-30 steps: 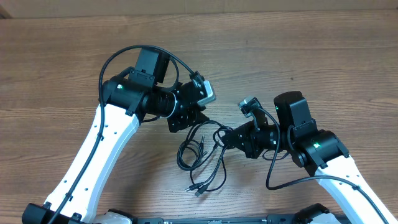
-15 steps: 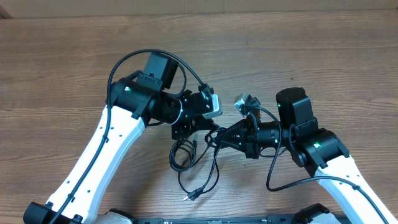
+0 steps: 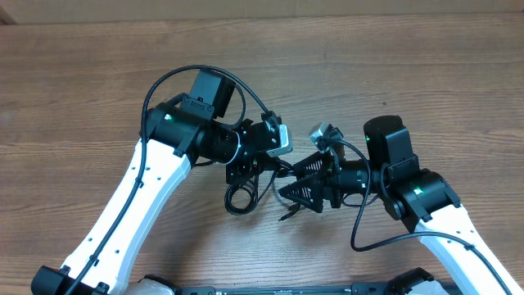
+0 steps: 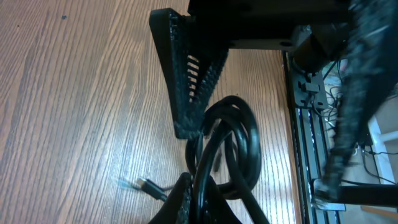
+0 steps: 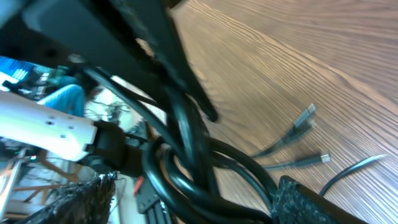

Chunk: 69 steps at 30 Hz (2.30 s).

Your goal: Untangle cables

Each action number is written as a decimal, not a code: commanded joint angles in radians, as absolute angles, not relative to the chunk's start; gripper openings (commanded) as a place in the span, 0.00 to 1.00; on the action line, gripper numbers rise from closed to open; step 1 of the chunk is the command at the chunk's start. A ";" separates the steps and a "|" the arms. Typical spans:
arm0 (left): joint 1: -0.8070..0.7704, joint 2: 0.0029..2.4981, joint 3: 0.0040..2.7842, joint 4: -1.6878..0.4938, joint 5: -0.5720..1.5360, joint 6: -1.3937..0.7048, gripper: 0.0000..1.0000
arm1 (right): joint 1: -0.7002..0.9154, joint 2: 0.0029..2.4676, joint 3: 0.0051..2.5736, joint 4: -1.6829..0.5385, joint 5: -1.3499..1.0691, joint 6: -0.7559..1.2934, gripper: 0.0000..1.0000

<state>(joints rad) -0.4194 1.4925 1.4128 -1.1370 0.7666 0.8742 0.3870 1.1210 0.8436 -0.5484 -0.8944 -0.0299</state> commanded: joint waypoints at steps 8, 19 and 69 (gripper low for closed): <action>-0.403 1.486 1.427 -1.141 0.788 0.826 0.04 | 0.392 1.102 0.863 -0.610 -0.618 -0.043 0.74; -0.404 1.486 1.427 -1.141 0.898 0.830 0.04 | 0.392 1.102 0.863 -0.595 -0.633 -0.088 0.36; -0.290 1.477 1.587 -1.288 0.707 0.845 1.00 | 0.391 1.115 0.863 -0.573 -0.599 -0.086 0.04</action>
